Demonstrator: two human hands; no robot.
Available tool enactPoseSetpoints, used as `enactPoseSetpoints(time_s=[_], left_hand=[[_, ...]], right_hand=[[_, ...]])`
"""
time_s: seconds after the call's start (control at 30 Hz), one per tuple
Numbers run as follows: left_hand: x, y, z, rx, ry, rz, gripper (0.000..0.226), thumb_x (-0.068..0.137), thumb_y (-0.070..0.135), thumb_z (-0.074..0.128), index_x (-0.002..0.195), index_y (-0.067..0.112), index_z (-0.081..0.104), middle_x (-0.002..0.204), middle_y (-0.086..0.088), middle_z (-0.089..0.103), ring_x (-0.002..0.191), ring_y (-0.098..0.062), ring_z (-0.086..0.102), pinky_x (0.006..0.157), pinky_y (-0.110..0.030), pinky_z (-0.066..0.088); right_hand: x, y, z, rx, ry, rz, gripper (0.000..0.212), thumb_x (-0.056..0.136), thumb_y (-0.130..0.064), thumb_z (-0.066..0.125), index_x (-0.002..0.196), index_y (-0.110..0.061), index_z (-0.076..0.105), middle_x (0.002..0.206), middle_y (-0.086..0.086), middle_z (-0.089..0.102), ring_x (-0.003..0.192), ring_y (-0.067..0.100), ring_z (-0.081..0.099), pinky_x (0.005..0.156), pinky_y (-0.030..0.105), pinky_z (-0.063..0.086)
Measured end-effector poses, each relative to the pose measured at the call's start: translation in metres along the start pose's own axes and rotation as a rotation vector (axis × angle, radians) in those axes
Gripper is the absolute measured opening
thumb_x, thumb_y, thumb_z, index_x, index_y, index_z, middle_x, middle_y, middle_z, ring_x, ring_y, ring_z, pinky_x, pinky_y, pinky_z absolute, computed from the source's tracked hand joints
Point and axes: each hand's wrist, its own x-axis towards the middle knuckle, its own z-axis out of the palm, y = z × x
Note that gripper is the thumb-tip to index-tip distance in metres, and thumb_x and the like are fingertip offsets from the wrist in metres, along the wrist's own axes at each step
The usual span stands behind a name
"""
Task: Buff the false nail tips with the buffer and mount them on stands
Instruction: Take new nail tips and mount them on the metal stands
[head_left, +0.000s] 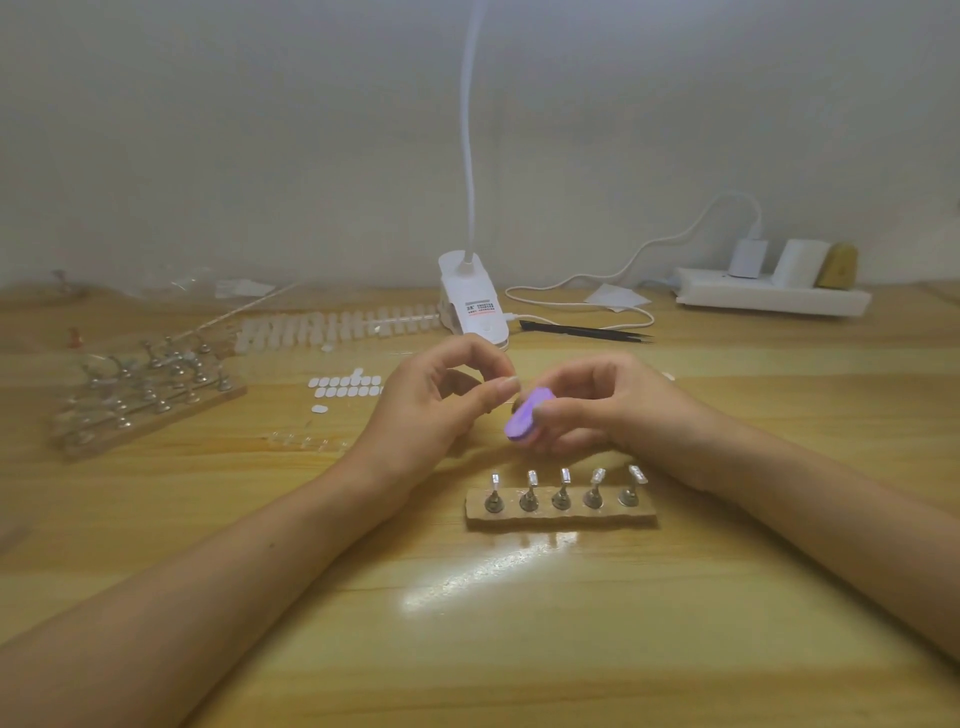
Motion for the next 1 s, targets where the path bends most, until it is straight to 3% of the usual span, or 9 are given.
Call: enactPoseSetpoints(time_s=[0.13, 0.23, 0.37, 0.47, 0.6, 0.7, 0.83, 0.93, 1.0], left_hand=[[0.0005, -0.0003, 0.0002, 0.004, -0.009, 0.006, 0.016, 0.088, 0.018, 0.071, 0.075, 0.025, 0.065, 0.079, 0.009, 0.061, 0.062, -0.005, 0.049, 0.054, -0.020, 0.038], [0.0004, -0.0006, 0.0000, 0.021, -0.015, 0.019, 0.017, 0.090, 0.017, 0.070, 0.076, 0.025, 0.064, 0.077, 0.012, 0.061, 0.061, -0.002, 0.050, 0.056, -0.020, 0.038], [0.0006, -0.0008, 0.0006, 0.052, -0.015, 0.018, 0.015, 0.090, 0.018, 0.069, 0.077, 0.024, 0.063, 0.077, 0.017, 0.060, 0.063, 0.000, 0.051, 0.062, -0.022, 0.038], [0.0002, -0.0005, 0.0003, 0.060, -0.030, 0.035, 0.013, 0.091, 0.018, 0.068, 0.080, 0.022, 0.063, 0.078, 0.017, 0.061, 0.064, 0.000, 0.052, 0.063, -0.020, 0.038], [0.0001, -0.0010, 0.0003, 0.058, -0.028, 0.031, 0.012, 0.090, 0.021, 0.070, 0.080, 0.021, 0.063, 0.080, 0.016, 0.061, 0.067, -0.002, 0.052, 0.065, -0.026, 0.038], [0.0004, -0.0012, 0.0006, 0.060, -0.032, 0.044, 0.013, 0.091, 0.016, 0.068, 0.080, 0.020, 0.063, 0.081, 0.013, 0.061, 0.066, -0.002, 0.053, 0.063, -0.021, 0.038], [0.0006, 0.0007, 0.0027, 0.085, -0.041, 0.063, 0.013, 0.090, 0.011, 0.068, 0.080, 0.015, 0.063, 0.074, 0.018, 0.059, 0.062, 0.001, 0.053, 0.059, -0.009, 0.038], [0.0004, 0.0012, 0.0027, 0.082, -0.039, 0.069, 0.012, 0.091, 0.010, 0.067, 0.080, 0.013, 0.062, 0.072, 0.016, 0.059, 0.060, 0.001, 0.052, 0.059, -0.008, 0.037], [0.0002, 0.0010, 0.0027, 0.079, -0.038, 0.058, 0.011, 0.090, 0.012, 0.068, 0.080, 0.013, 0.062, 0.074, 0.016, 0.059, 0.061, 0.000, 0.052, 0.059, -0.010, 0.037]], right_hand=[[0.0014, 0.0008, -0.0031, 0.103, 0.124, -0.052, 0.022, 0.083, -0.029, 0.070, 0.093, -0.011, 0.077, 0.094, 0.009, 0.077, 0.081, 0.014, 0.073, 0.068, 0.019, 0.056], [-0.0005, -0.0021, 0.0014, -0.017, 0.007, -0.002, 0.021, 0.081, -0.033, 0.073, 0.091, -0.015, 0.078, 0.093, 0.008, 0.077, 0.079, 0.015, 0.073, 0.067, 0.021, 0.057], [0.0021, -0.0011, -0.0020, 0.107, 0.142, -0.021, 0.027, 0.082, -0.034, 0.067, 0.088, -0.010, 0.075, 0.085, 0.004, 0.075, 0.070, 0.011, 0.070, 0.059, 0.019, 0.055], [0.0004, -0.0024, 0.0023, -0.012, 0.022, 0.017, 0.027, 0.081, -0.035, 0.072, 0.089, -0.010, 0.075, 0.088, 0.008, 0.076, 0.073, 0.015, 0.072, 0.062, 0.021, 0.056], [0.0013, -0.0002, -0.0012, 0.128, 0.163, -0.037, 0.029, 0.082, -0.034, 0.068, 0.090, -0.006, 0.073, 0.084, 0.005, 0.076, 0.073, 0.013, 0.071, 0.061, 0.018, 0.055], [0.0000, -0.0020, 0.0038, 0.013, 0.034, 0.011, 0.025, 0.082, -0.035, 0.072, 0.088, -0.011, 0.076, 0.085, 0.006, 0.076, 0.076, 0.014, 0.073, 0.066, 0.019, 0.056], [0.0030, -0.0003, 0.0004, 0.140, 0.170, -0.022, 0.029, 0.081, -0.035, 0.069, 0.088, -0.008, 0.075, 0.081, 0.006, 0.076, 0.068, 0.012, 0.072, 0.061, 0.018, 0.056], [0.0010, -0.0023, 0.0047, 0.036, 0.063, 0.024, 0.026, 0.076, -0.041, 0.077, 0.084, -0.017, 0.078, 0.084, 0.008, 0.076, 0.073, 0.013, 0.073, 0.065, 0.019, 0.057], [0.0021, -0.0015, 0.0049, 0.089, 0.130, -0.005, 0.030, 0.076, -0.039, 0.076, 0.088, -0.012, 0.077, 0.086, 0.010, 0.076, 0.074, 0.014, 0.074, 0.064, 0.019, 0.057]])
